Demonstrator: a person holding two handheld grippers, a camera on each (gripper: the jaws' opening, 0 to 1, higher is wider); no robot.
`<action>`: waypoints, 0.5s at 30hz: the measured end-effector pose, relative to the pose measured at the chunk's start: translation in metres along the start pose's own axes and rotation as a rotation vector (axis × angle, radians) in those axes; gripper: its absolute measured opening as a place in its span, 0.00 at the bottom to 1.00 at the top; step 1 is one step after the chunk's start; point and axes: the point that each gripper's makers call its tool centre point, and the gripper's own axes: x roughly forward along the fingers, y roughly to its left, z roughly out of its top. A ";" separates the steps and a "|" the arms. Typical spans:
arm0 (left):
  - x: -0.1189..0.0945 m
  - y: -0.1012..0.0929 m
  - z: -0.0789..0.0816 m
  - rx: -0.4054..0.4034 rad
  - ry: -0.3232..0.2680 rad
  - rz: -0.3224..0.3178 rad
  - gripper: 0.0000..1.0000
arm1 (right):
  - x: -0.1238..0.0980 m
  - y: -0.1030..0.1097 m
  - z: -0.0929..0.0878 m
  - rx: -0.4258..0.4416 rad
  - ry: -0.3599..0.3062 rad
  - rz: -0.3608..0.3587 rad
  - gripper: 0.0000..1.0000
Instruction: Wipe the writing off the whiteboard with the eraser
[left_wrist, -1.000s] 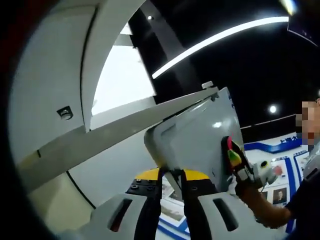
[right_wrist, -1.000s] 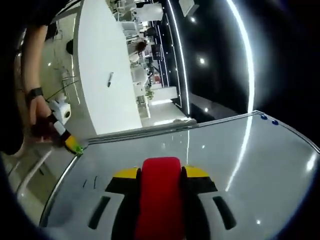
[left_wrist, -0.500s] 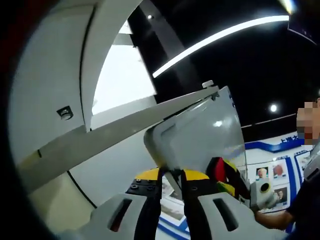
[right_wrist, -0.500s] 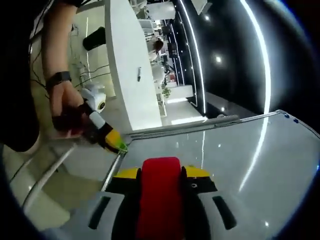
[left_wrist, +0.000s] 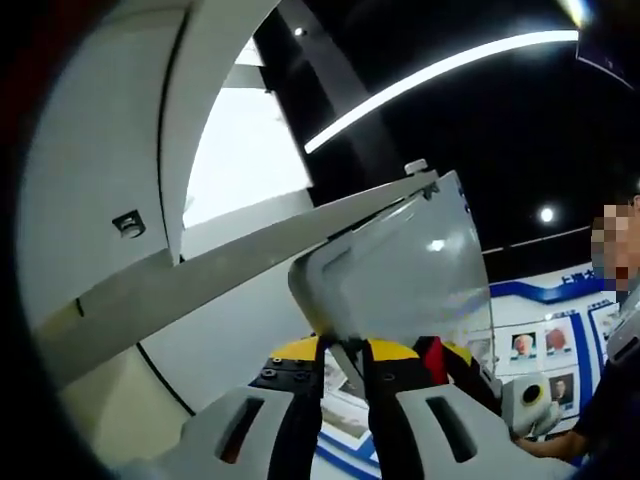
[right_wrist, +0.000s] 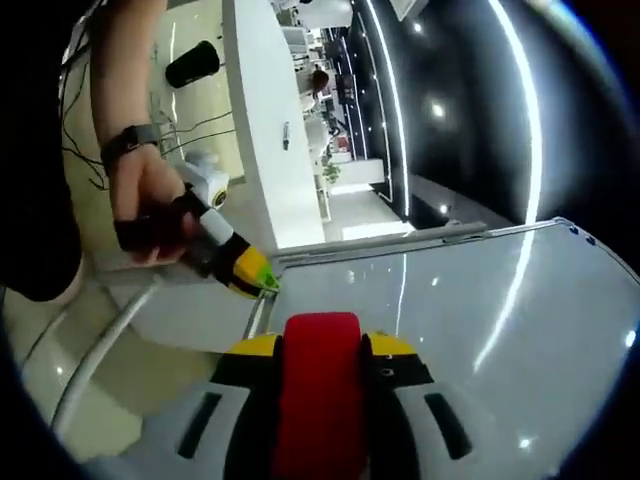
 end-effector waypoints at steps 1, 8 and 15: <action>0.000 0.000 0.000 0.000 0.001 0.003 0.19 | -0.003 0.000 -0.001 0.002 0.003 -0.002 0.26; -0.001 0.001 0.000 -0.005 -0.010 0.001 0.19 | -0.042 -0.001 -0.020 -0.002 0.013 -0.001 0.26; -0.001 0.000 0.000 -0.007 -0.013 0.005 0.19 | -0.081 -0.005 -0.039 -0.017 0.047 0.001 0.26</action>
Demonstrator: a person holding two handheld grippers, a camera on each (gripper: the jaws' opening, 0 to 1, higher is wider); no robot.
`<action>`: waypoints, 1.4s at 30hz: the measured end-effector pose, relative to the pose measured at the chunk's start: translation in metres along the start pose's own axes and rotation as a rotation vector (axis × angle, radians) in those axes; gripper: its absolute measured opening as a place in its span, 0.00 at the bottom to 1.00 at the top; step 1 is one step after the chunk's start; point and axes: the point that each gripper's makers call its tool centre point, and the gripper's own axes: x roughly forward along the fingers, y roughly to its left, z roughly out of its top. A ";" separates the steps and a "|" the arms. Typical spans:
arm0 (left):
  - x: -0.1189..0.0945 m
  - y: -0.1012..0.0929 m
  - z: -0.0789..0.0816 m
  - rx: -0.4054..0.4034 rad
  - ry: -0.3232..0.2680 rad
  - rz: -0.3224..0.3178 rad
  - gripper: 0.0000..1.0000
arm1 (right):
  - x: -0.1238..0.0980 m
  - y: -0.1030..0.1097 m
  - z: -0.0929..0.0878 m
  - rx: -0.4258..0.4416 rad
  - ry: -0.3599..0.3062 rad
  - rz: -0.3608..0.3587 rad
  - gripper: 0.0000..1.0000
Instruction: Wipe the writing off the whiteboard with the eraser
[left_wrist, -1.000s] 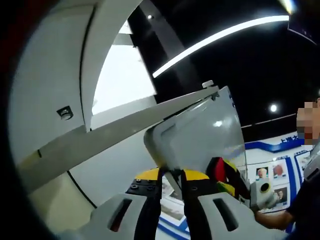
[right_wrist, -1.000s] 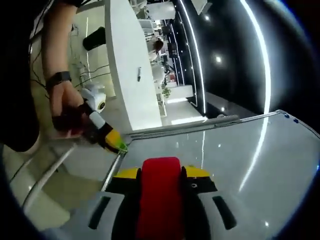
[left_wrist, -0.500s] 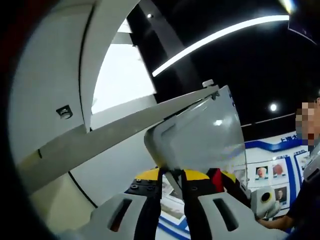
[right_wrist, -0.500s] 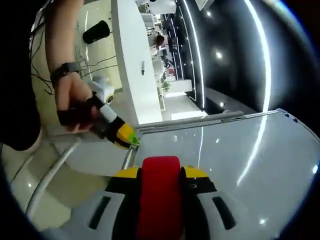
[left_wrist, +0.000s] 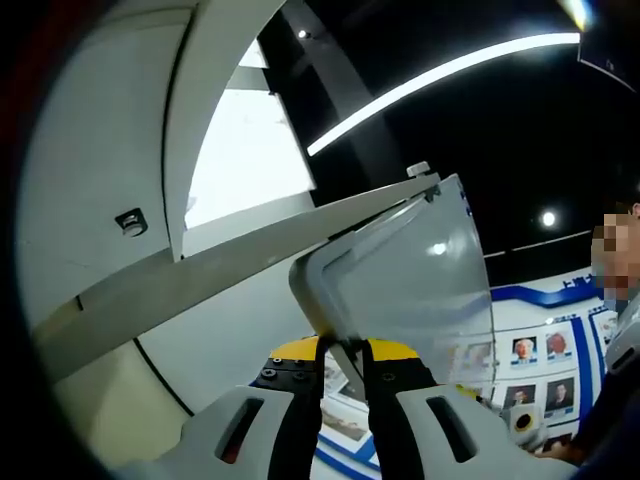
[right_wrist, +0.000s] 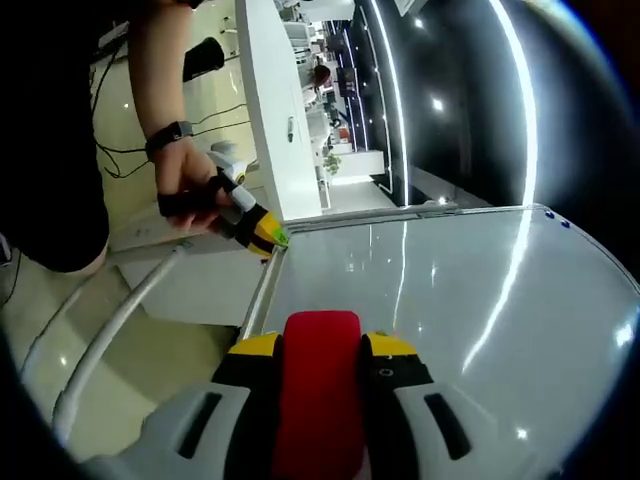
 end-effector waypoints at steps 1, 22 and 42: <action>0.000 0.000 0.000 -0.001 0.000 0.002 0.19 | -0.006 -0.001 -0.003 -0.003 0.005 -0.001 0.26; 0.001 -0.008 -0.005 -0.018 -0.083 0.031 0.19 | -0.208 -0.063 -0.106 0.208 0.223 -0.366 0.26; -0.004 -0.010 -0.006 0.030 -0.040 0.142 0.15 | -0.329 -0.099 -0.161 0.713 0.108 -1.046 0.26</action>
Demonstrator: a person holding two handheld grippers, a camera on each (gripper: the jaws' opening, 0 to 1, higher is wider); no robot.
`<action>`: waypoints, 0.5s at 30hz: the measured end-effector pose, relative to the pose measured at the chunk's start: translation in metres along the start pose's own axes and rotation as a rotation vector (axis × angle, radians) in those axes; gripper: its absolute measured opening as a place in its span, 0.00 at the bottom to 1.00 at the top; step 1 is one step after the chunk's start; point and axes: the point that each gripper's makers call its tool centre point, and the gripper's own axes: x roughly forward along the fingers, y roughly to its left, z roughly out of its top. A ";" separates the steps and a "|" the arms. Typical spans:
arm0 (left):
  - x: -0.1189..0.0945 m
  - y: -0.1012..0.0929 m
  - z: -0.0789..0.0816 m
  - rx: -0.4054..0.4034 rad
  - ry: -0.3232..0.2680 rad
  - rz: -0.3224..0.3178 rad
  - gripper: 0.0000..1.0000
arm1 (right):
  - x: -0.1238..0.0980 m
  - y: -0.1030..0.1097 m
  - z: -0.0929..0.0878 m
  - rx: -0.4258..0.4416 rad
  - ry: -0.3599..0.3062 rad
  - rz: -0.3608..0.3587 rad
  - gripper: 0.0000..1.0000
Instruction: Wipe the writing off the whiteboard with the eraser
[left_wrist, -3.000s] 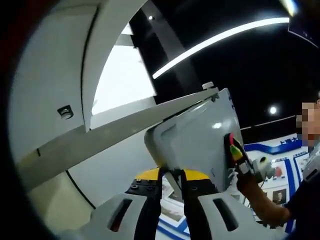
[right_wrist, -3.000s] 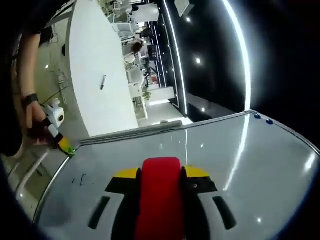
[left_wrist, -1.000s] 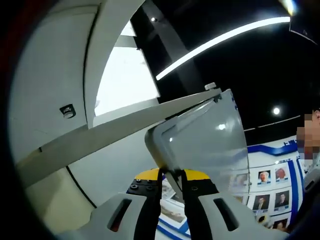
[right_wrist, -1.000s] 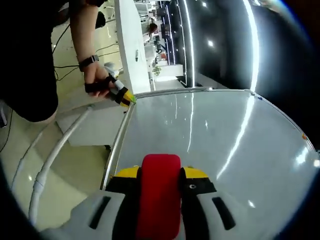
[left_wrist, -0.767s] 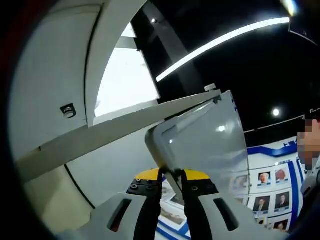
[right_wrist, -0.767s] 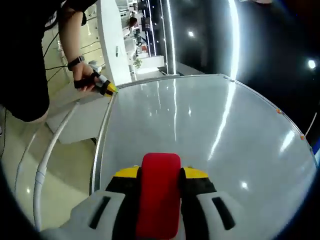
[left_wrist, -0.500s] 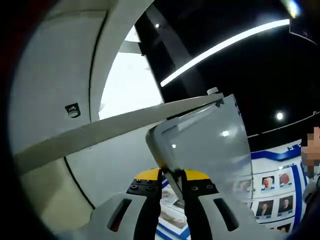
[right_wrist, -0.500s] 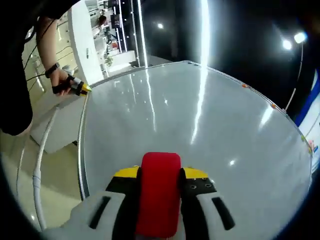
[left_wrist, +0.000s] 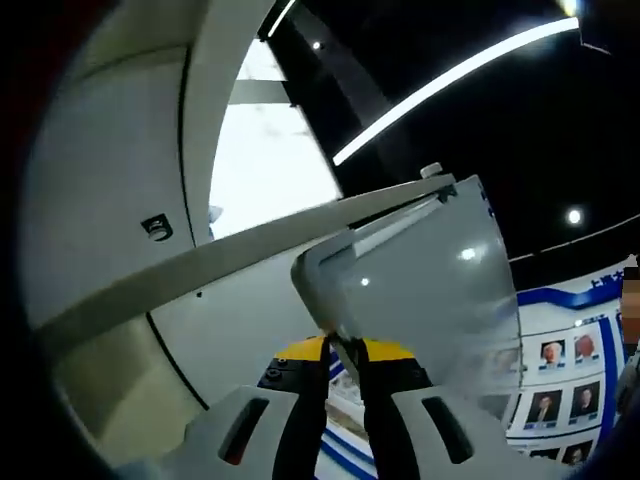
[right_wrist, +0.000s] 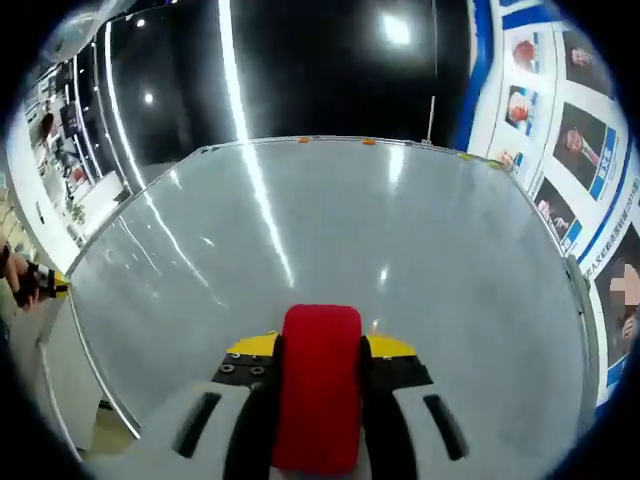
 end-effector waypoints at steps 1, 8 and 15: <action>0.000 0.000 -0.001 0.006 0.007 -0.001 0.14 | 0.001 0.000 0.001 -0.006 0.006 -0.005 0.26; 0.005 -0.001 -0.003 -0.023 0.018 -0.048 0.17 | 0.017 -0.015 0.015 0.138 -0.027 -0.076 0.26; 0.027 -0.015 -0.013 -0.002 0.072 -0.127 0.31 | 0.049 -0.049 0.050 0.317 -0.129 -0.182 0.27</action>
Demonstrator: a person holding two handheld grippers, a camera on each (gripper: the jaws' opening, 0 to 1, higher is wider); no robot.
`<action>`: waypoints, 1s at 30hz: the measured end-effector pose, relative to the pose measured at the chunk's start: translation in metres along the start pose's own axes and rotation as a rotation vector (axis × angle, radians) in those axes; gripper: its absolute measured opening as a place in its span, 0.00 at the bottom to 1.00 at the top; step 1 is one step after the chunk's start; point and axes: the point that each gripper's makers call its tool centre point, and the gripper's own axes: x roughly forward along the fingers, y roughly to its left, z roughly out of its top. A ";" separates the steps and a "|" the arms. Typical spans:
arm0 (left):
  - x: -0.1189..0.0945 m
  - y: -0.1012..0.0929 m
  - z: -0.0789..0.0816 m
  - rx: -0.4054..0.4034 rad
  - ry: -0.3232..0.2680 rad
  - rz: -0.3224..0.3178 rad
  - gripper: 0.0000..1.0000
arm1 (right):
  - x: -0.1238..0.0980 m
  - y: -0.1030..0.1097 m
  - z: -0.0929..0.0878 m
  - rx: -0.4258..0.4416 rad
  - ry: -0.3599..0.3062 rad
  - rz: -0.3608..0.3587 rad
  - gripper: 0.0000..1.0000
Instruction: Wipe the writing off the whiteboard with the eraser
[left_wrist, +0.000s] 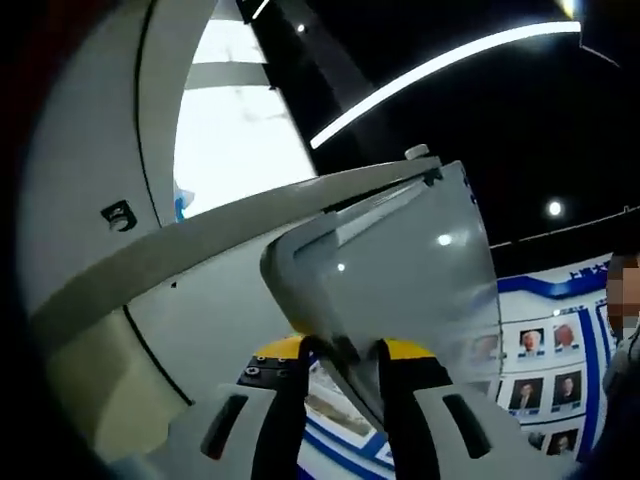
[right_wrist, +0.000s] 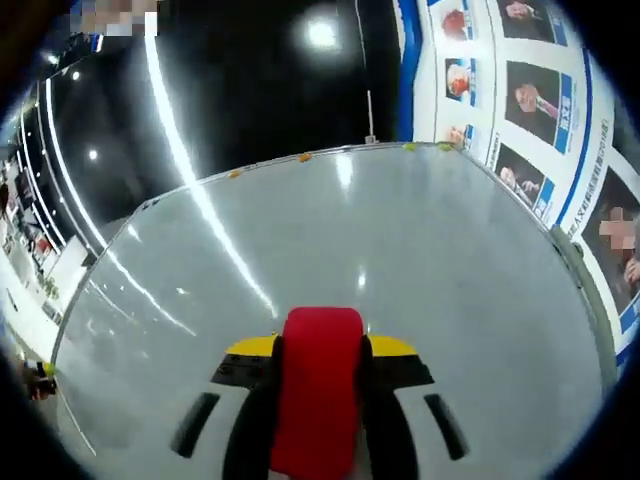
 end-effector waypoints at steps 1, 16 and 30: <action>-0.001 -0.002 -0.001 -0.017 -0.011 -0.005 0.30 | 0.010 -0.001 0.007 0.034 -0.019 -0.021 0.27; -0.002 -0.016 -0.002 -0.045 -0.017 0.021 0.29 | 0.124 0.122 0.077 -0.048 -0.288 -0.053 0.27; -0.005 0.005 0.007 -0.060 -0.024 0.038 0.29 | 0.141 0.310 0.053 -0.177 -0.284 0.248 0.27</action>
